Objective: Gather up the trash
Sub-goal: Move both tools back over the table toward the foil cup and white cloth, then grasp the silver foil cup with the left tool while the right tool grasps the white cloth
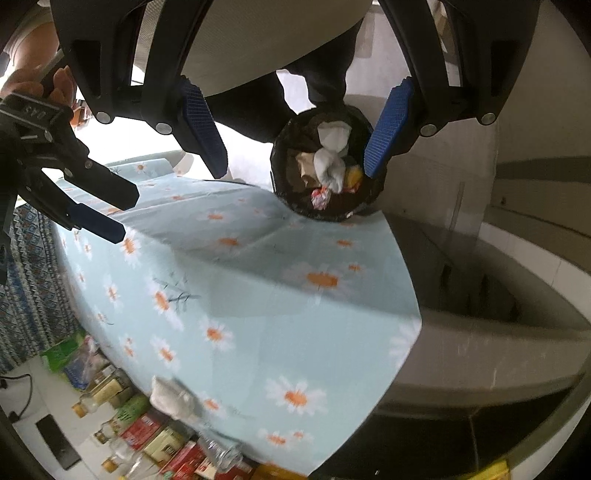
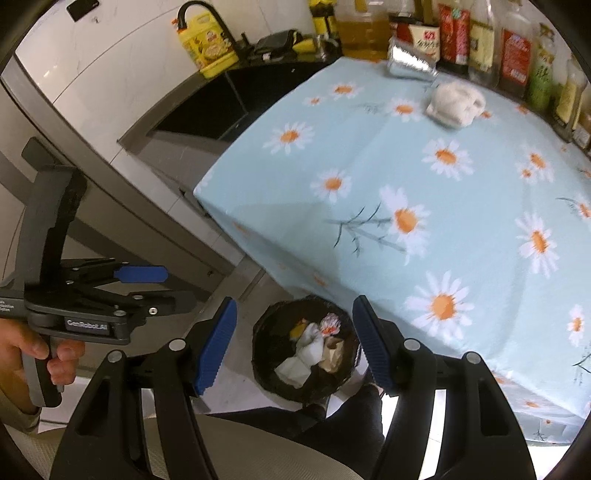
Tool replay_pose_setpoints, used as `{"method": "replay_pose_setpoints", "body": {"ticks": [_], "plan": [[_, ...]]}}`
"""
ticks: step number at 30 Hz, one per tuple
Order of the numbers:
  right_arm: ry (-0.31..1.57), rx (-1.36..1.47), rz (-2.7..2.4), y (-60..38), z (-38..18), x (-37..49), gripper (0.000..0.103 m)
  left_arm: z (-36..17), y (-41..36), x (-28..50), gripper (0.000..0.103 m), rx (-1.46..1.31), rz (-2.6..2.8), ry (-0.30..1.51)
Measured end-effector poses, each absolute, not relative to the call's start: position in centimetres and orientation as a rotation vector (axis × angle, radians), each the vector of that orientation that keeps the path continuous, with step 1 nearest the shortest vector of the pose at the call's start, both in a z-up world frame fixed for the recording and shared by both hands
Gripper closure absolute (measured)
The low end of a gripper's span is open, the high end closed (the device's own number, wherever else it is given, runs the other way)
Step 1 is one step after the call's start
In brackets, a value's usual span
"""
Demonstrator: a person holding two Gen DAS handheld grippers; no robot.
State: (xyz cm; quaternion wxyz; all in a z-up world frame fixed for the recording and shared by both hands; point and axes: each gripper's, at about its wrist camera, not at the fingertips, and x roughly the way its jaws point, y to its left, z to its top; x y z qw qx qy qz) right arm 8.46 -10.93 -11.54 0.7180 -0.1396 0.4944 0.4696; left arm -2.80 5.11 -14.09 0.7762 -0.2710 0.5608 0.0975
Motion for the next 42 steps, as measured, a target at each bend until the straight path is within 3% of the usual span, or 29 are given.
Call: {"method": "replay_pose_setpoints", "body": {"ticks": [20, 35, 37, 42], "plan": [[0.971, -0.272, 0.916, -11.4, -7.4, 18.0, 0.038, -8.4, 6.7, 5.0, 0.029, -0.472, 0.168, 1.13], [0.99, -0.253, 0.927, -10.1, -8.1, 30.3, 0.038, -6.6, 8.6, 18.4, 0.028, -0.394, 0.201, 1.148], [1.002, -0.245, 0.938, -9.6, -8.6, 31.9, 0.038, -6.6, 8.7, 20.0, 0.022, -0.392, 0.199, 1.147], [1.021, -0.24, 0.965, -8.3, -9.7, 35.0, 0.038, -7.0, 9.3, 24.7, 0.021, -0.382, 0.201, 1.145]]}}
